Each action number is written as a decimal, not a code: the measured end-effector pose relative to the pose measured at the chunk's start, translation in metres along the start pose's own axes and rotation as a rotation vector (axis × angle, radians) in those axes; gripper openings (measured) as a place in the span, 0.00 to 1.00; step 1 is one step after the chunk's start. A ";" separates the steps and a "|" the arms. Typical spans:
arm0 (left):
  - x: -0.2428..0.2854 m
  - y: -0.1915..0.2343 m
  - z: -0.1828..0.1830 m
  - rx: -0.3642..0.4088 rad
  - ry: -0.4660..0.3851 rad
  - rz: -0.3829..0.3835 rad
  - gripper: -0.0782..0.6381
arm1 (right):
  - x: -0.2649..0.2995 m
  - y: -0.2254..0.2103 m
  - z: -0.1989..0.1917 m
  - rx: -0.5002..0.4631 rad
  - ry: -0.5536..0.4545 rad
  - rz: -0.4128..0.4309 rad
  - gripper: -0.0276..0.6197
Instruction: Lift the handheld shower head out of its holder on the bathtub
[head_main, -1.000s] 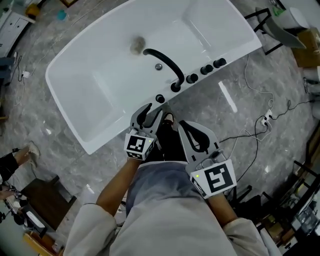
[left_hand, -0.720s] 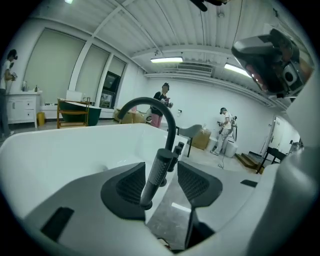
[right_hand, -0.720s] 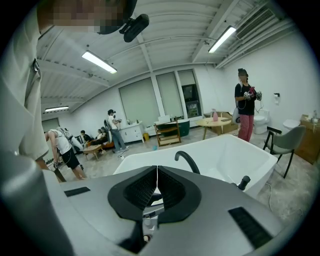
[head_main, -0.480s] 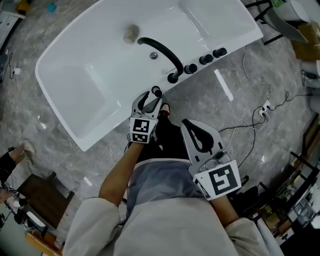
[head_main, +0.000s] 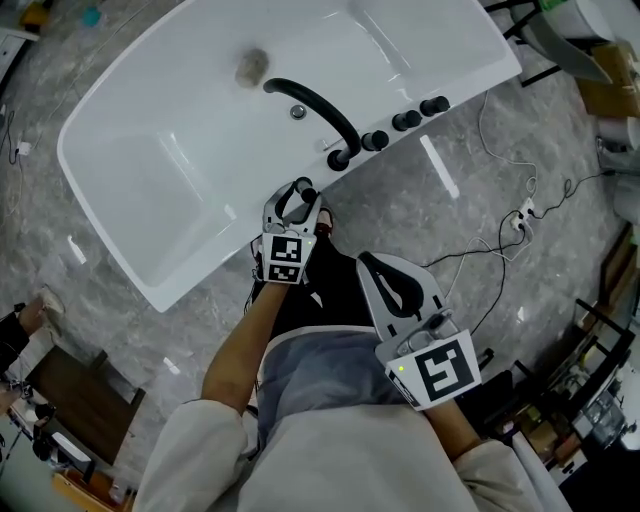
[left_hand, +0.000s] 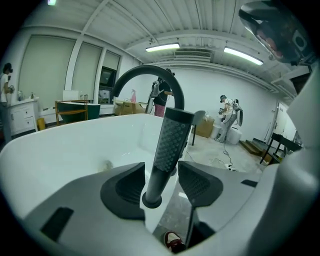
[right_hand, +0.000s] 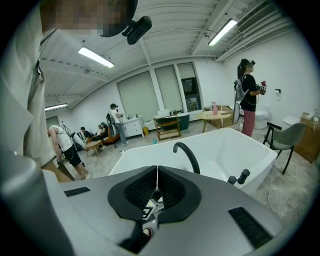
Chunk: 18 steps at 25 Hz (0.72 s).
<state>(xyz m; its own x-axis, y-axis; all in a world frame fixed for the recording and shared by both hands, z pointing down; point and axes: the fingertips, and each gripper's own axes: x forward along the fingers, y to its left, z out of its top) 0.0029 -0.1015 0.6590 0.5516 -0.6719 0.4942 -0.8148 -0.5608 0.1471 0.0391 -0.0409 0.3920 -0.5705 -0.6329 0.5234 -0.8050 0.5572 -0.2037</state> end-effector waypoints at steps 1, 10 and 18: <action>0.002 -0.001 -0.001 0.000 0.003 0.003 0.39 | 0.000 -0.001 -0.001 0.000 0.004 0.001 0.07; 0.015 -0.002 -0.014 0.002 0.035 0.023 0.39 | 0.001 -0.004 -0.006 -0.003 0.020 0.001 0.07; 0.014 0.004 -0.009 0.004 0.010 0.044 0.33 | -0.002 -0.004 -0.008 0.003 0.022 -0.002 0.07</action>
<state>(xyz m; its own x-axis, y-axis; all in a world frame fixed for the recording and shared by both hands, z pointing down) 0.0057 -0.1086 0.6740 0.5138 -0.6910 0.5086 -0.8373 -0.5330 0.1217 0.0448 -0.0374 0.3985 -0.5653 -0.6217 0.5421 -0.8065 0.5546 -0.2050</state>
